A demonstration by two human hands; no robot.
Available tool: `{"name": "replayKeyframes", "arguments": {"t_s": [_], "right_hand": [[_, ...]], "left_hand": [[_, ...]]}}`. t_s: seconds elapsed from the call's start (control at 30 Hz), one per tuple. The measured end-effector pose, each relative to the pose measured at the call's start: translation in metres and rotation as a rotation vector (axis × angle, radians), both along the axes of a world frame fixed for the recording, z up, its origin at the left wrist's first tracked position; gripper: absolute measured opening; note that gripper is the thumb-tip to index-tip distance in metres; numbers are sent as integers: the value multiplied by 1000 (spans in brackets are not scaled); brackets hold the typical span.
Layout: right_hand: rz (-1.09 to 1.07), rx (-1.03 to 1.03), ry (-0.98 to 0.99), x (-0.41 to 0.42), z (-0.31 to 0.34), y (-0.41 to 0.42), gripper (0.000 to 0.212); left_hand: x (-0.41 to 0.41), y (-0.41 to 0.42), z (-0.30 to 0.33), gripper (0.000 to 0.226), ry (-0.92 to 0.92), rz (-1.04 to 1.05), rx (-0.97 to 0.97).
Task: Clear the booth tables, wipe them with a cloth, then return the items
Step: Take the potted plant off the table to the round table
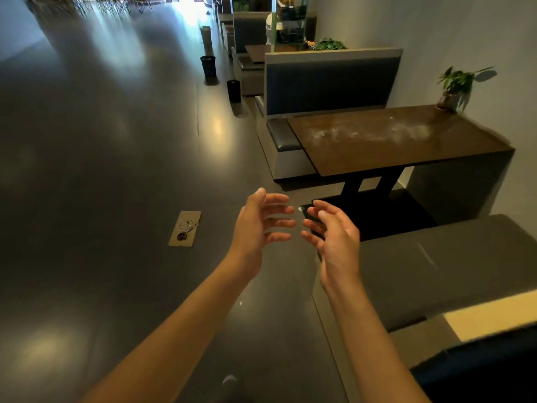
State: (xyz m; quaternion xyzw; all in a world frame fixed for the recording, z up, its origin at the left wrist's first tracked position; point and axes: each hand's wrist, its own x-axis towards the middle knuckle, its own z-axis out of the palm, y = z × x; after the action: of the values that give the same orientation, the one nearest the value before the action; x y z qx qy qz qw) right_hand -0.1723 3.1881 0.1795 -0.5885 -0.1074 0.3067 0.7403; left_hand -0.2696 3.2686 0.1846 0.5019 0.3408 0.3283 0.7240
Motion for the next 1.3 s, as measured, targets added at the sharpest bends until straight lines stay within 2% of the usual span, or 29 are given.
{"name": "replayKeyframes", "arguments": {"t_s": [0.3,0.57,1.0,1.3], "right_hand": [[-86,-55,-7,116,-25,177,21],[-189,-59,52,219,-9,352,19],[-306,-102,140,374,-29,457,18],[-139,-42,102,546,-40,545,19]], "left_hand": [[122,186,-30,51,0,-25,-15],[238,367,-16,46,-2,-119,-33],[404,478,-43,49,-3,-221,-108],[558,540,-50,49,-39,-94,-43]]}}
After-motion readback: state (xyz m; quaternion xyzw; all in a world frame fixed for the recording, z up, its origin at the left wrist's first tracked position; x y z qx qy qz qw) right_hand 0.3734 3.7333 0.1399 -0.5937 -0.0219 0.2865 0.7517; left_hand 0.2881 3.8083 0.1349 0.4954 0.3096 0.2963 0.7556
